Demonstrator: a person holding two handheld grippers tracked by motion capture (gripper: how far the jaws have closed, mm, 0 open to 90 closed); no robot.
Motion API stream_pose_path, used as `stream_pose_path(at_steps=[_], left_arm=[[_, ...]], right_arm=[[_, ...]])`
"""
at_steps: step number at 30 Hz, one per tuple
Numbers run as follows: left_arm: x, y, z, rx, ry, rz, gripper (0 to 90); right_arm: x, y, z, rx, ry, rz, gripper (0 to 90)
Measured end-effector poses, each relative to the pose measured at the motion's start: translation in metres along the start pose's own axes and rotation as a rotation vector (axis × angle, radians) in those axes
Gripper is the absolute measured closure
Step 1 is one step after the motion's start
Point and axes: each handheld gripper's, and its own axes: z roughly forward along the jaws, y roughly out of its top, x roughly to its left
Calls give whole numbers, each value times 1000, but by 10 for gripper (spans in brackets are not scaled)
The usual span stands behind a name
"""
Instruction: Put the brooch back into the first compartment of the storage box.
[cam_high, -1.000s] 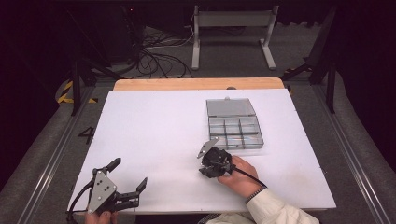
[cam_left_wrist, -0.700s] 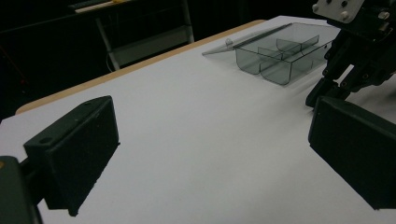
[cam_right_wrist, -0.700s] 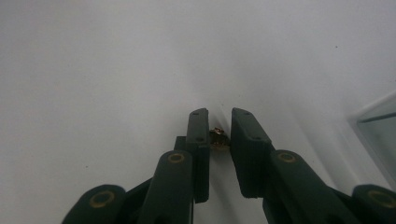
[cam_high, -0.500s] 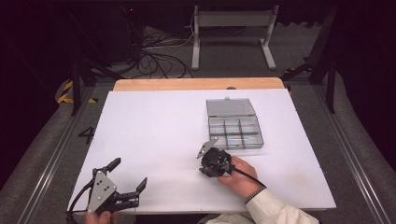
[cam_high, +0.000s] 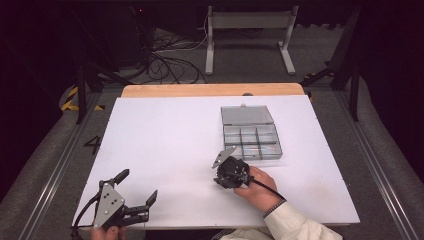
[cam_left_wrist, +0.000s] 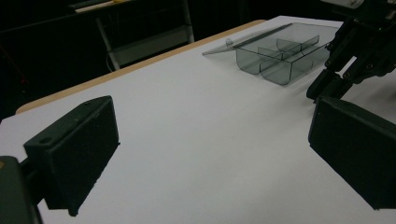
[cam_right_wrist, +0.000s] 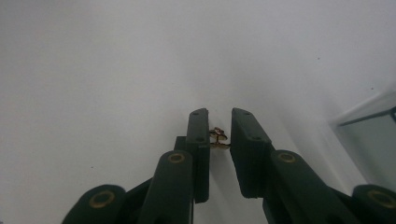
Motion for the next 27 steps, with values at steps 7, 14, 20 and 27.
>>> stream_pose_path(at_steps=[7, 14, 20, 27], left_arm=[[0, 0, 0, 1, 0, 0, 24], [0, 0, 0, 1, 0, -1, 24], [0, 0, 0, 1, 0, -2, 23], [0, 0, 0, 0, 0, -2, 24]], right_arm=[[0, 3, -14, -44, -11, -6, 781], [-4, 4, -29, -85, -26, -2, 781], [-6, 4, -36, -109, -29, -2, 781], [-8, 4, -41, -133, -38, 6, 781]])
